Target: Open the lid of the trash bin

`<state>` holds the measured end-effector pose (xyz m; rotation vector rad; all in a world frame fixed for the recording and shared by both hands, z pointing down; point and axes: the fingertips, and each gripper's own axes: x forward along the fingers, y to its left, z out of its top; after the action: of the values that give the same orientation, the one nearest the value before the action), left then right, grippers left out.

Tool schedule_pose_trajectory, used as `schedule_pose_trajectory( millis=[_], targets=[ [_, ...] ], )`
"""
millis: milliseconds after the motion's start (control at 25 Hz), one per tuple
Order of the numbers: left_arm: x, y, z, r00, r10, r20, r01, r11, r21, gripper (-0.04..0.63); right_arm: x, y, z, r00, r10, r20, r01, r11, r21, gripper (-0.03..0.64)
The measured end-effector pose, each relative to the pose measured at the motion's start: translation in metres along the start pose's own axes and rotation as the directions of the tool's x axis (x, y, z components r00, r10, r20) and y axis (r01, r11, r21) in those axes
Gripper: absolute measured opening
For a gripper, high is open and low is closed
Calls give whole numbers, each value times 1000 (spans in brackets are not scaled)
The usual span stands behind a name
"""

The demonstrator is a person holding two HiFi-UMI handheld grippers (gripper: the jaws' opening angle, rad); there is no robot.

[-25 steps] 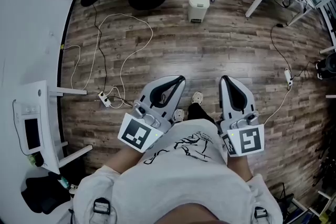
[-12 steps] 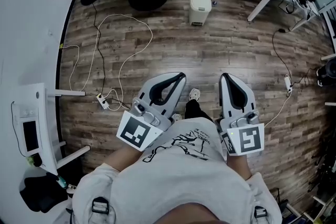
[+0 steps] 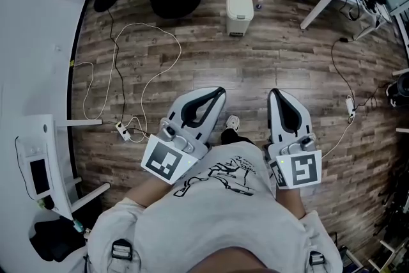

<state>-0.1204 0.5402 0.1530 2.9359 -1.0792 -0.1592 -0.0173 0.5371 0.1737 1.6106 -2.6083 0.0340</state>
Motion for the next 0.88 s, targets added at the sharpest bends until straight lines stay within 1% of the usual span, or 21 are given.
schedule_pose_trajectory(
  millis=[200, 520, 720, 880],
  targets=[
    [46, 15, 0, 1000, 3, -7, -3, 1000, 6, 20, 25, -42, 2, 1000, -1, 0, 1, 1000, 3, 6],
    [113, 35, -8, 1000, 22, -21, -22, 1000, 8, 20, 60, -100, -1, 1000, 25, -5, -25, 999, 27, 6],
    [144, 46, -15, 999, 38, -27, -38, 999, 7, 20, 78, -126, -4, 999, 45, -12, -45, 999, 26, 6],
    [159, 50, -22, 998, 55, -30, -55, 998, 4, 20, 85, -142, -9, 998, 54, -17, -54, 998, 26, 6]
  ],
)
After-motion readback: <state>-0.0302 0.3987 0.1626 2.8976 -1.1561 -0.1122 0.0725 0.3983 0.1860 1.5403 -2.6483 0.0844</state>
